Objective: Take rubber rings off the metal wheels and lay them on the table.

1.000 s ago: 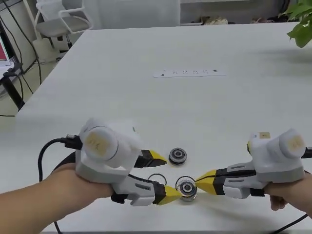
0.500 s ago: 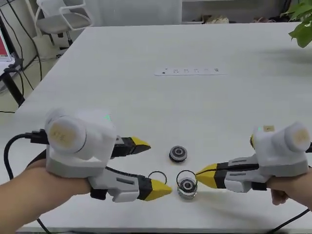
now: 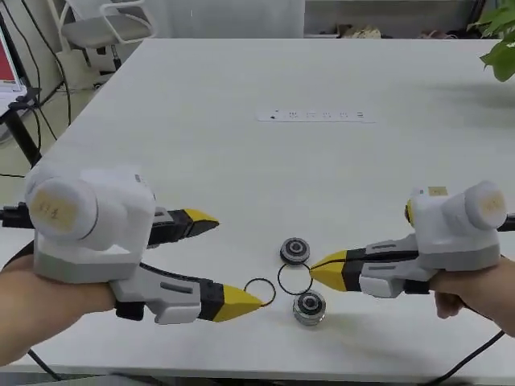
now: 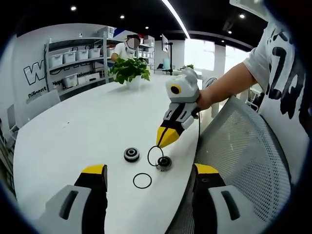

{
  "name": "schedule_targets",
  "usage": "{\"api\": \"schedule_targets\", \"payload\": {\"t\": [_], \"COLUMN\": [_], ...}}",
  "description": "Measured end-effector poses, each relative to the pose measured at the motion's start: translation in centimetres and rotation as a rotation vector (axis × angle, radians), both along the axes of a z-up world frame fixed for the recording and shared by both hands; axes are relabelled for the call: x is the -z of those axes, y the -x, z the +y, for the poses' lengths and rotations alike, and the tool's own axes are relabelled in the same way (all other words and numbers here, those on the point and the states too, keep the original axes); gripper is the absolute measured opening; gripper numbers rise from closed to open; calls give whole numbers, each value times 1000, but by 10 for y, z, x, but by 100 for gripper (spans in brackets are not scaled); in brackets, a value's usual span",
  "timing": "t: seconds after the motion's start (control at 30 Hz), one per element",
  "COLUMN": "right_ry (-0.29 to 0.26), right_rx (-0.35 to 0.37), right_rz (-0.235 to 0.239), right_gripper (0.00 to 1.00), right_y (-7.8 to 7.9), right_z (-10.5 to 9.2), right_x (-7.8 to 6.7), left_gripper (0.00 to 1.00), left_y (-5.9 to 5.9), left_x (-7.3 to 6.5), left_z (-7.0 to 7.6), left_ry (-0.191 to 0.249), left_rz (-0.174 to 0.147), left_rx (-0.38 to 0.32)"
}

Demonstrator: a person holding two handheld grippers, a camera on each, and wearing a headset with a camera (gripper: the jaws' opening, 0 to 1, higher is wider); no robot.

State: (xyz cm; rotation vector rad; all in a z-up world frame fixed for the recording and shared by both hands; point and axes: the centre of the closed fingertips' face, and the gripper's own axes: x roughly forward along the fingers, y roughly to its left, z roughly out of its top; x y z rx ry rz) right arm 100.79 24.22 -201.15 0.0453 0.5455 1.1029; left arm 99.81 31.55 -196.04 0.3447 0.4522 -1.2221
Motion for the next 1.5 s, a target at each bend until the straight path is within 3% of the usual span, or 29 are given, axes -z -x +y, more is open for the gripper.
{"api": "schedule_targets", "payload": {"t": [0.3, 0.8, 1.5], "right_ry": [3, 19, 60], "right_rx": [-33, -60, -66], "right_rz": [-7, 18, 85], "right_gripper": [0, 0, 0], "right_y": [-5, -11, -13], "right_z": [19, 40, 46], "right_x": [-1, 12, 41], "left_gripper": [74, 79, 80], "left_y": [-2, -9, -11], "left_x": [-2, -7, -5], "left_z": [11, 27, 34], "left_ry": [8, 20, 20], "left_rz": [-4, -24, -19], "left_rx": [-30, -80, -108]}}
